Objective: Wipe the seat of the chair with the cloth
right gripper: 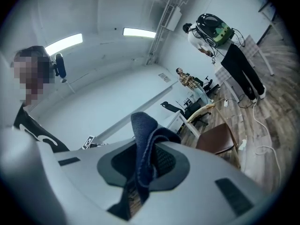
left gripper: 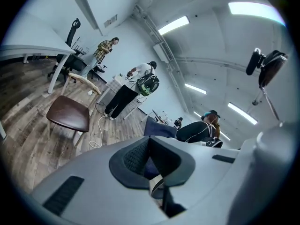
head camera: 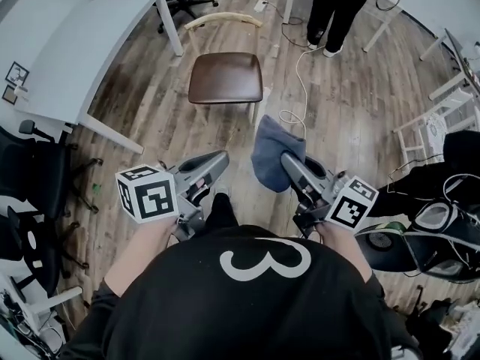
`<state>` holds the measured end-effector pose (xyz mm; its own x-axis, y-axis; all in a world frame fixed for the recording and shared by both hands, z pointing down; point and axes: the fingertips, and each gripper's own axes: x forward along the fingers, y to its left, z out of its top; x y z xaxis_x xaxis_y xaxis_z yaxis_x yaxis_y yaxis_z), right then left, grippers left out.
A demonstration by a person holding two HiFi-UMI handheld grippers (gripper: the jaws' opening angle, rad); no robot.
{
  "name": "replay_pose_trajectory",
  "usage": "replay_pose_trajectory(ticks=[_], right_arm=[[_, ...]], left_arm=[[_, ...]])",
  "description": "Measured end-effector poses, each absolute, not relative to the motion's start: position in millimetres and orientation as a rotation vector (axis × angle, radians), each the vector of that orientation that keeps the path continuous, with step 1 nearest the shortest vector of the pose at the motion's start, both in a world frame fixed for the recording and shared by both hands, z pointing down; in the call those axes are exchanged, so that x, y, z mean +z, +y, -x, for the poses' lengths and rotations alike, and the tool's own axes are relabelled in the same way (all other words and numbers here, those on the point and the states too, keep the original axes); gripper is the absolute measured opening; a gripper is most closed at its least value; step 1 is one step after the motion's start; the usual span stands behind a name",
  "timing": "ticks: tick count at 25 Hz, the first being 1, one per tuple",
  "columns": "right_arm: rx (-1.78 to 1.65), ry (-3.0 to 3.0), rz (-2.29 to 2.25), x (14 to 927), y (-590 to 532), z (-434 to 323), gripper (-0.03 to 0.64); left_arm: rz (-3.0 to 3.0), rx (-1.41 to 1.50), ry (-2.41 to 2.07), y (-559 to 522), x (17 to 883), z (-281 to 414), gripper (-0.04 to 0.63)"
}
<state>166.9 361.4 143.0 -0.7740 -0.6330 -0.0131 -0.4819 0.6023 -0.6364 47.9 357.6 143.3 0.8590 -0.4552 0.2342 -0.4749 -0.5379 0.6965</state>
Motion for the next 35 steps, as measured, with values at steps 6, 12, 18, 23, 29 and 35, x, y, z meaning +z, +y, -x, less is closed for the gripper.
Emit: replay_pose_trajectory(ticks=[6,12,18,23,29,35], right_arm=[[-1.049,2.548,0.991,170,277,-130,0.054],[-1.175,2.538,1.074,200,192,-103,0.054],[-1.238,2.526,1.128,213,136,-89,0.054],[-1.225,2.576,1.111,214,98,-83,0.054],[-1.326,2.571,1.080,250,56,-96,0.054],[-1.434,2.578,1.034,280,-6,-119,0.054]], left_arm=[[-2.166,0.024,-0.650,263,157,-12,0.012],[-2.087,0.003,-0.659,169,191,31,0.012],[-2.041,0.020,-0.656,113,220,52,0.012],[-1.995,0.025,-0.652,78,235,51,0.012],[-1.920,0.057,-0.693,40,268,39,0.012],[-1.846,0.110,-0.792,-16,293,25,0.012]])
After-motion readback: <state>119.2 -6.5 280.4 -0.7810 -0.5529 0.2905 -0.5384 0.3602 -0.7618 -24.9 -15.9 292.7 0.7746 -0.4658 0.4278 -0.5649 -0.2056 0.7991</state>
